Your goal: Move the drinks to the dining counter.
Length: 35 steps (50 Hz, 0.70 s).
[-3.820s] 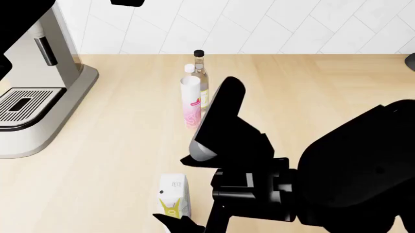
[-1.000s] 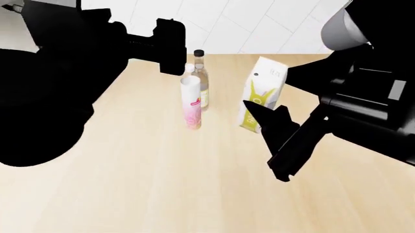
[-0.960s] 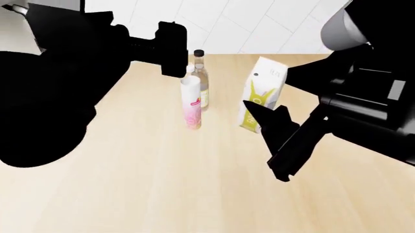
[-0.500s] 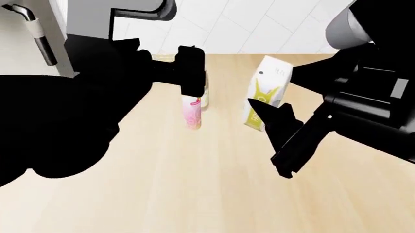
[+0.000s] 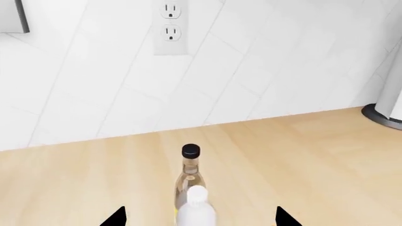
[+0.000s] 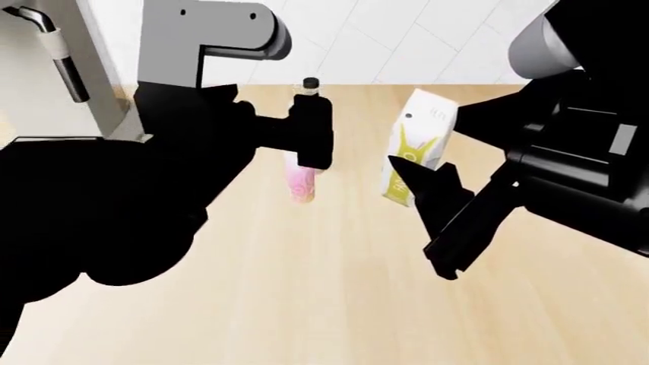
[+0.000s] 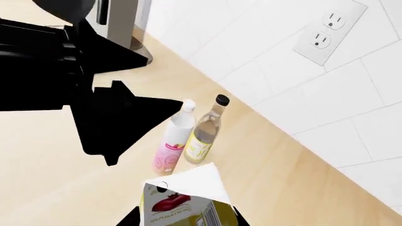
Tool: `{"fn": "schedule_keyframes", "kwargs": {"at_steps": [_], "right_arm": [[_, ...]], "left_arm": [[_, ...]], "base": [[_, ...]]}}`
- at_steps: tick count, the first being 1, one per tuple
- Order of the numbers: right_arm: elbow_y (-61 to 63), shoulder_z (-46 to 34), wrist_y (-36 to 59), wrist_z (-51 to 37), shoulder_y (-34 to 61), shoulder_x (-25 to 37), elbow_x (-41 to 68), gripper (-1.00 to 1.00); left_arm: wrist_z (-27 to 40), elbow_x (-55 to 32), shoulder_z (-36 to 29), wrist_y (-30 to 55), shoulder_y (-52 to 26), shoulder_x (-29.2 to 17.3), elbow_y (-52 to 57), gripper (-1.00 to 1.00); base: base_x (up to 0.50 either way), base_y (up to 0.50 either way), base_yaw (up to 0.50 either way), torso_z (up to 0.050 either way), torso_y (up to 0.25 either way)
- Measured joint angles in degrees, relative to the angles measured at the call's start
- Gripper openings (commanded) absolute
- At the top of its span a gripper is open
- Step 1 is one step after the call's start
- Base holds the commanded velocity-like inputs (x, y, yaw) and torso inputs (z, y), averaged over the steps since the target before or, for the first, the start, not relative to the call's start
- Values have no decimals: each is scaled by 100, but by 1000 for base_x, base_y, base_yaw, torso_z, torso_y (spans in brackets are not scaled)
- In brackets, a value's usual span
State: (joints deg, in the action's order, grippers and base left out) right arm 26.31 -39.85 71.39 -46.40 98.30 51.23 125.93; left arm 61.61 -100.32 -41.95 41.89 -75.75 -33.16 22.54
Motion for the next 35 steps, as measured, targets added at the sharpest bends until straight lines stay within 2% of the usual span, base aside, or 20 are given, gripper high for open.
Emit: {"fn": "schedule_keyframes", "kwargs": {"at_steps": [35], "right_arm": [[15,-80,-50,66,-10,-50,-45,-100]], "left_arm": [[-599,881,-352,-189,409,283,-577,100]], "base": [[0,0,0,0,1]]}}
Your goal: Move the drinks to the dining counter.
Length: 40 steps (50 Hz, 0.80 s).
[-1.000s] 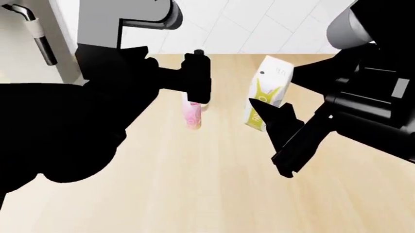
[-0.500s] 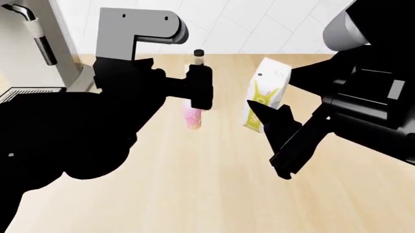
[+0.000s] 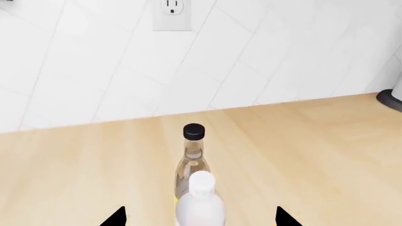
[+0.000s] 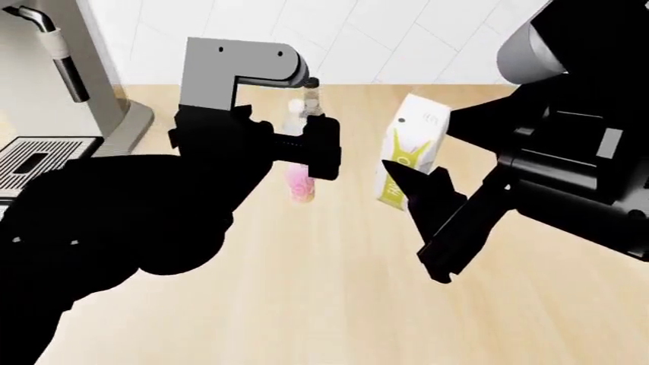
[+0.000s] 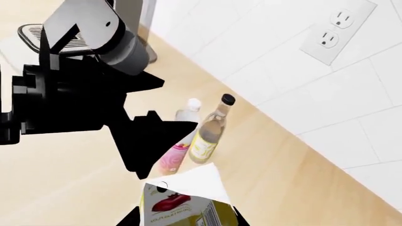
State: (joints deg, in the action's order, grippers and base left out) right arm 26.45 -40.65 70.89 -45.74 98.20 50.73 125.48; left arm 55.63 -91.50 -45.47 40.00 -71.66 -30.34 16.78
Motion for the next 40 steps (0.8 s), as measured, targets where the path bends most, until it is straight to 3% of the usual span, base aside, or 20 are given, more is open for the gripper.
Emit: {"fn": "schedule_keyframes", "kwargs": {"at_steps": [40], "right_arm": [[23,-133,-51,9,33,-56,21,-100]], "left_arm": [[-452,687,-380,-149,322,215,-518,100]], "base": [[0,0,0,0,1]]}}
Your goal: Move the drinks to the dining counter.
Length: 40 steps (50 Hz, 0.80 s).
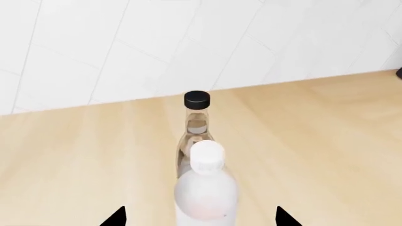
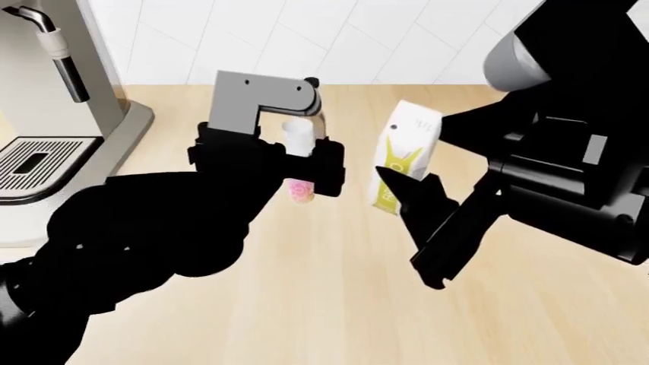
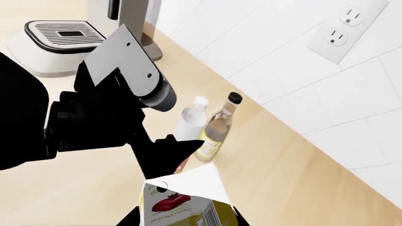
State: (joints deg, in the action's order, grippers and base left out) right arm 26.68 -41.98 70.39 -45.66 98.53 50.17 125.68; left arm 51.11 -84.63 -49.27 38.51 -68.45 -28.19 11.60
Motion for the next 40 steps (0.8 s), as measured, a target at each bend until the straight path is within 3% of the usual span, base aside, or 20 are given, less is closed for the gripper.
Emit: {"fn": "schedule_keyframes", "kwargs": {"at_steps": [39,40], "right_arm": [[-3,-79,-16,108,-13,-68,-92,-100],[-3,-81,-17,108,-11,-67,-89,-100]], "left_arm": [[-528,485,-207,-163,45,194,-673,100],[-534,479,-205,-165,48,195,-669,-100]], "base": [[0,0,0,0,1],[0,0,0,0,0]]}}
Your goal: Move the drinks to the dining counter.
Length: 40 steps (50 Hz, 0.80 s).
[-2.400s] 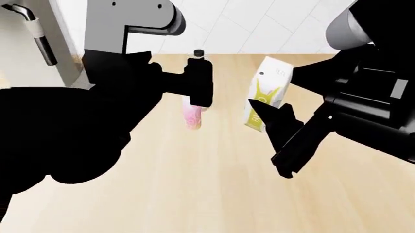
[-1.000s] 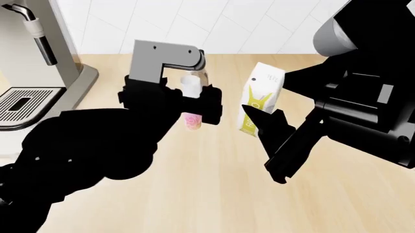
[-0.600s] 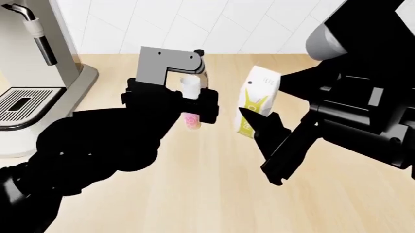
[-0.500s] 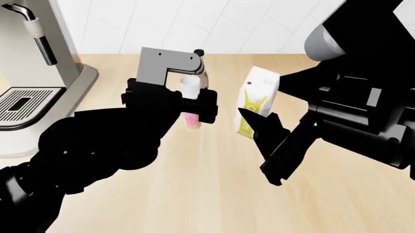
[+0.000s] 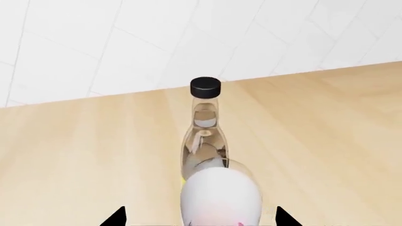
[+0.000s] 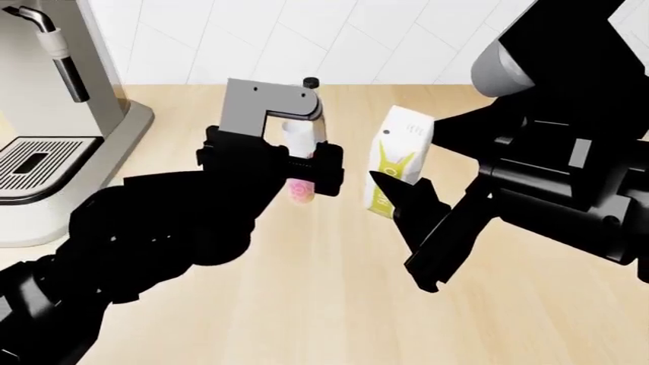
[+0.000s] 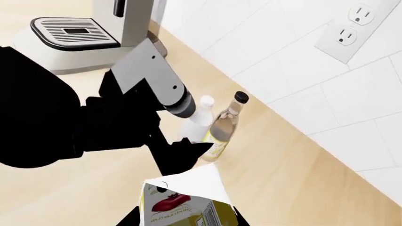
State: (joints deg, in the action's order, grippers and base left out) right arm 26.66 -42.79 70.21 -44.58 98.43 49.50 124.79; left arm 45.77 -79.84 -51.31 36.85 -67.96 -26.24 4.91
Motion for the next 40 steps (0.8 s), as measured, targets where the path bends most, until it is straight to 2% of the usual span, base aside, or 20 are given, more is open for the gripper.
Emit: {"fn": "schedule_keyframes", "kwargs": {"at_steps": [20,40], "right_arm": [[-5,-30,-15,21,37,5,-7,-100],[-64,7,-80,-92,123,115,-202,-100]], "left_arm": [[31,-54,27,68,23,-39,150,-100],[549,-667,201,229,-116,-292,775,-100]], "base": [[0,0,0,0,1],[0,0,0,1,1]]}}
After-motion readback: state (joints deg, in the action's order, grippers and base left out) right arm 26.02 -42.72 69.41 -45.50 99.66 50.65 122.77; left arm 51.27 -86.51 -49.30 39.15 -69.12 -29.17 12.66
